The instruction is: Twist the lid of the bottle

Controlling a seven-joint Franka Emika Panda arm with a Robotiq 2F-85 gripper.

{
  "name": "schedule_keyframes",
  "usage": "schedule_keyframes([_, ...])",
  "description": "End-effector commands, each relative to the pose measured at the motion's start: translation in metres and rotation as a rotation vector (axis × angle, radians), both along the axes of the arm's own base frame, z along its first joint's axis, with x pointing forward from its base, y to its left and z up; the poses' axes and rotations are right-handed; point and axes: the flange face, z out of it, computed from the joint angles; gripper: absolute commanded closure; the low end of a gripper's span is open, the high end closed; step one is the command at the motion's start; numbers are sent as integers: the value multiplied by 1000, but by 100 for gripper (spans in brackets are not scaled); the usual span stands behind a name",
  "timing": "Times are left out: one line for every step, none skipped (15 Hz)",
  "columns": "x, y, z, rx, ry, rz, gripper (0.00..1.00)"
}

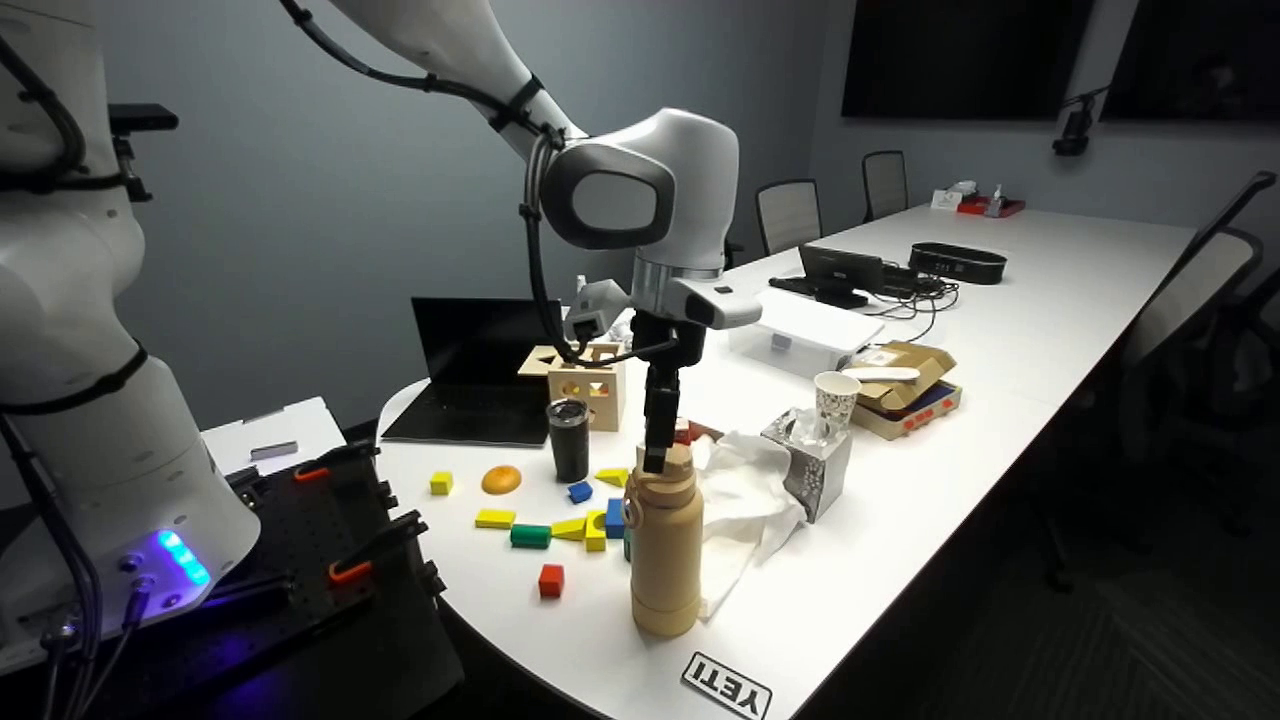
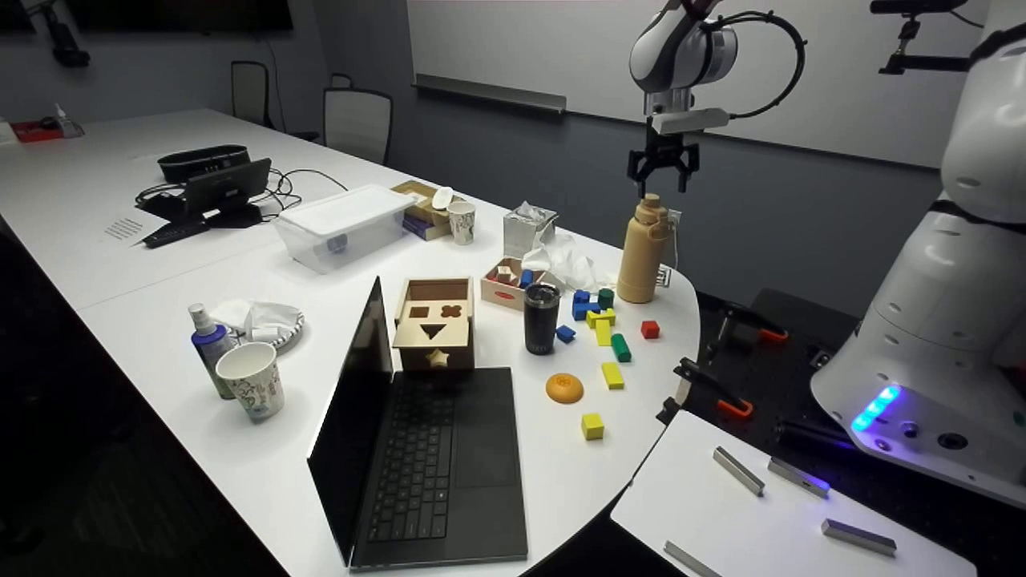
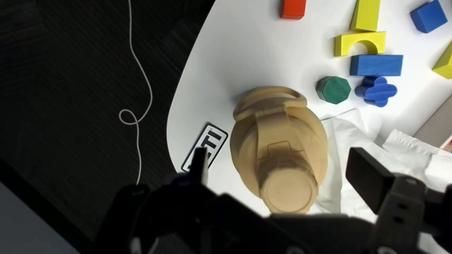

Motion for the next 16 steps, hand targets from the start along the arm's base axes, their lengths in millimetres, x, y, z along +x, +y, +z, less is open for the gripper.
schedule_keyframes([-1, 9, -3, -19, -44, -22, 0])
schedule_keyframes([0, 10, -4, -24, -51, -22, 0])
schedule_keyframes([1, 10, -5, -31, -58, -23, 0])
schedule_keyframes([1, 10, -5, -35, -67, -29, 0])
schedule_keyframes([2, 9, -4, -43, -76, -33, 0])
schedule_keyframes([2, 9, -4, -49, -84, -37, 0])
schedule_keyframes([3, 8, -5, -55, -91, -42, 0])
schedule_keyframes([3, 8, -5, -58, -95, -45, 0])
schedule_keyframes([3, 8, -6, -60, -95, -45, 0])
schedule_keyframes([4, 8, -8, -60, -94, -44, 0])
schedule_keyframes([3, 9, -10, -60, -91, -43, 0])
schedule_keyframes([3, 9, -11, -60, -90, -43, 19])
schedule_keyframes([3, 8, -13, -63, -89, -42, 26])
schedule_keyframes([3, 8, -14, -65, -90, -44, 34])
schedule_keyframes([2, 7, -14, -67, -93, -45, 42])
schedule_keyframes([2, 6, -15, -72, -96, -46, 51])
